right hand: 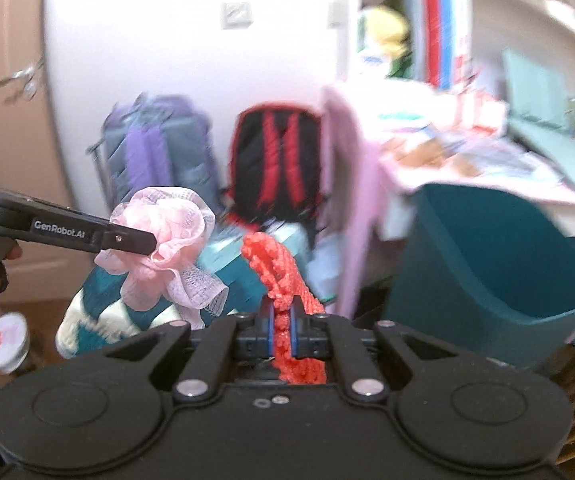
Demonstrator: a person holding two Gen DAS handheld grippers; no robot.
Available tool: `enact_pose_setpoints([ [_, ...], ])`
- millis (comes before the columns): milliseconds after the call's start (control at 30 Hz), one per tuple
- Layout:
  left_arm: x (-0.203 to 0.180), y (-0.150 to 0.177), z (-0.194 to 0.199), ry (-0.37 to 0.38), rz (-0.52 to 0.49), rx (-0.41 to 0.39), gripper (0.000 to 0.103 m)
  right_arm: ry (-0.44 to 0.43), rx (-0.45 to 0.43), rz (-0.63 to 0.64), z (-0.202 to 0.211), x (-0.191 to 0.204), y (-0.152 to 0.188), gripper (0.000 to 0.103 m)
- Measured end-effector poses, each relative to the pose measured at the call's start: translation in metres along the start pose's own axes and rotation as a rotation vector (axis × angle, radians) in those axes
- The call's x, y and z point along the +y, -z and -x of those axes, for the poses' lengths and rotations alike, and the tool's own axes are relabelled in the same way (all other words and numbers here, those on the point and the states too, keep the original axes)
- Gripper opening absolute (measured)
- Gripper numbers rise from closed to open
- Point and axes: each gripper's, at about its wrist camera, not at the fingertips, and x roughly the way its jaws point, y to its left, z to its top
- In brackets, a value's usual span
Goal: Collect trash
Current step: 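Carry the pink puff in the left tool while the right carries the orange scrubber to the teal bin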
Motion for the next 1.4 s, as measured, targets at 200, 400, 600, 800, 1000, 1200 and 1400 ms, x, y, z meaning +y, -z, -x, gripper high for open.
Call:
enact_pose_setpoints([
  [200,-0.067,-0.053,-0.001,0.078,-0.084,-0.103,0.029,0.117,-0.093,-0.05,0.034,-0.051,-0.022,0.007],
  [400,-0.128,-0.095,-0.019,0.123,-0.142,-0.149,0.029,0.209,-0.121,-0.117,0.045,-0.1,-0.034,0.007],
  [600,-0.178,-0.12,-0.062,0.152,-0.174,-0.147,0.03,0.262,-0.092,-0.171,0.031,-0.143,-0.034,0.008],
  [800,-0.212,-0.122,-0.122,0.16,-0.205,-0.045,0.03,0.292,0.003,-0.197,0.001,-0.175,-0.033,0.008],
  [1000,-0.22,-0.118,-0.178,0.141,-0.215,0.067,0.03,0.299,0.093,-0.19,-0.031,-0.193,-0.031,0.008],
  [1200,-0.223,-0.108,-0.222,0.124,-0.234,0.161,0.03,0.295,0.148,-0.191,-0.057,-0.205,-0.027,0.008],
  [1400,-0.225,-0.099,-0.242,0.12,-0.25,0.212,0.03,0.289,0.201,-0.21,-0.075,-0.217,-0.02,0.013],
])
